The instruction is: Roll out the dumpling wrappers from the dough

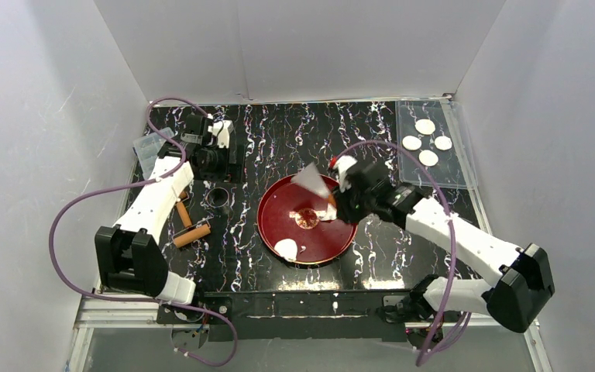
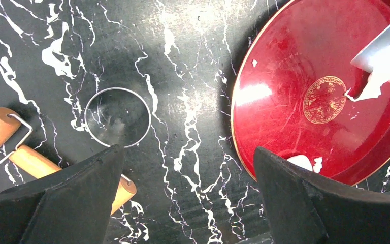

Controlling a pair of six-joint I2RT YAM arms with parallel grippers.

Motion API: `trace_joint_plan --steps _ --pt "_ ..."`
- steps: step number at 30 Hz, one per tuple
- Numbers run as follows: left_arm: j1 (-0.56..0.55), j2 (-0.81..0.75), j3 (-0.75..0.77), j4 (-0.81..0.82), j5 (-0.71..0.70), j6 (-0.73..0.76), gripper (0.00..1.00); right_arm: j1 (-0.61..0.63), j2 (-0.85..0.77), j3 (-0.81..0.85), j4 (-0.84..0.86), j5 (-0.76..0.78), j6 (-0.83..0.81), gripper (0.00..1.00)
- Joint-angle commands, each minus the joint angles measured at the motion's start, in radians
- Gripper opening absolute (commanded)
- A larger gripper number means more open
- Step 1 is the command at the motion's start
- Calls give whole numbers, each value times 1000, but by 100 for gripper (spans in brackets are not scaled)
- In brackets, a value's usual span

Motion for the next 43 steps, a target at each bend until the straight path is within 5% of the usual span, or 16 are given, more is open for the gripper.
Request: trace_joint_plan --steps 1,11,14,15,17,23,28,33,36,43 --pt "16 -72 -43 17 -17 10 98 131 1 -83 -13 4 233 1" --pt "36 -161 -107 28 17 25 98 175 127 -157 66 3 315 1" --pt "42 -187 -128 34 24 27 98 176 144 -165 78 -34 315 42" --pt "44 -195 -137 36 23 26 98 176 146 -160 70 -29 320 64" --pt "49 -222 -156 45 19 19 98 176 140 -146 42 11 330 72" --pt "53 -315 -237 90 -135 -137 98 176 38 -118 50 65 310 79" --pt "52 -396 -255 7 -246 -140 98 134 -165 -157 152 254 287 82" --pt "53 -540 -409 35 -319 -105 98 -191 -388 -345 421 275 226 88" --pt "117 -561 -447 57 -274 -51 98 -330 -533 -616 679 563 88 98" --pt "248 -615 -487 108 -82 -40 98 -341 -682 -745 655 564 108 98"
